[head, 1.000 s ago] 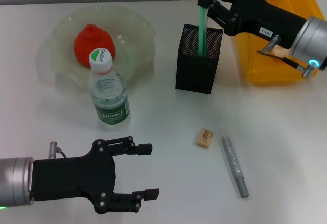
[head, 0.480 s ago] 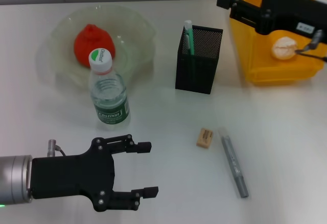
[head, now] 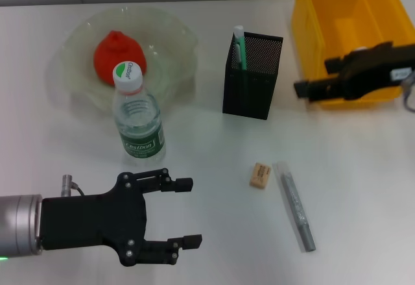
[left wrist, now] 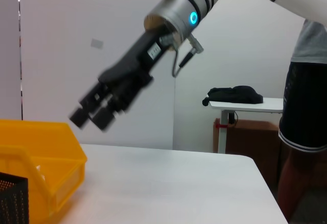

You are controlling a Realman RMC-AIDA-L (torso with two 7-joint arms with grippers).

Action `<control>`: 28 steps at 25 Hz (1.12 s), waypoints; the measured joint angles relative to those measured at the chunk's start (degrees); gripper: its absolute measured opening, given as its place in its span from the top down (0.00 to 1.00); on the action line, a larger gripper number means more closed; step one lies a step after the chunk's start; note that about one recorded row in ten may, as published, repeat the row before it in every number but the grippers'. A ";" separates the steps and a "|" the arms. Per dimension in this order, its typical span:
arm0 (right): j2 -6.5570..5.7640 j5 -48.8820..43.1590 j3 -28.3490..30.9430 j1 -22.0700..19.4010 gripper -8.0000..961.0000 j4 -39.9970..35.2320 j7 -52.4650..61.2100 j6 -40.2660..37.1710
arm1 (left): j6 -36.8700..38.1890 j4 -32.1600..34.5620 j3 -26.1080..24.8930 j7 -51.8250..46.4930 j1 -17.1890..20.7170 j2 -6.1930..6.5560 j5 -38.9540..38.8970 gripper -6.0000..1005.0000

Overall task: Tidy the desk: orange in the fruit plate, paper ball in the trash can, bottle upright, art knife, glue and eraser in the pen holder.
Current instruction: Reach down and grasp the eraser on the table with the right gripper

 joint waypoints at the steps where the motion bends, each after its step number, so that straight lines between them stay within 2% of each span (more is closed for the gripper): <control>1: -0.02 -1.55 -1.80 0.86 0.27 0.56 0.76 -0.90 | -0.05 -0.08 0.00 -0.03 -0.11 0.00 0.00 0.22; 5: -0.22 -6.58 -10.37 4.78 0.21 5.27 0.90 -1.68 | -0.22 -0.14 0.00 -0.16 -0.21 0.01 0.00 0.22; 10: -0.12 -12.75 -19.70 12.10 0.21 14.54 1.06 -1.72 | -0.04 -0.08 0.00 -0.34 -0.19 0.07 0.00 0.22; 21: 0.07 -13.18 -22.60 18.27 0.21 25.49 1.39 2.66 | -0.03 -0.11 0.06 -0.32 0.00 0.09 0.03 0.22; 28: 0.24 -13.19 -25.59 20.70 0.21 30.96 2.23 6.87 | -0.18 -0.15 0.24 -0.38 -0.10 0.09 0.08 0.22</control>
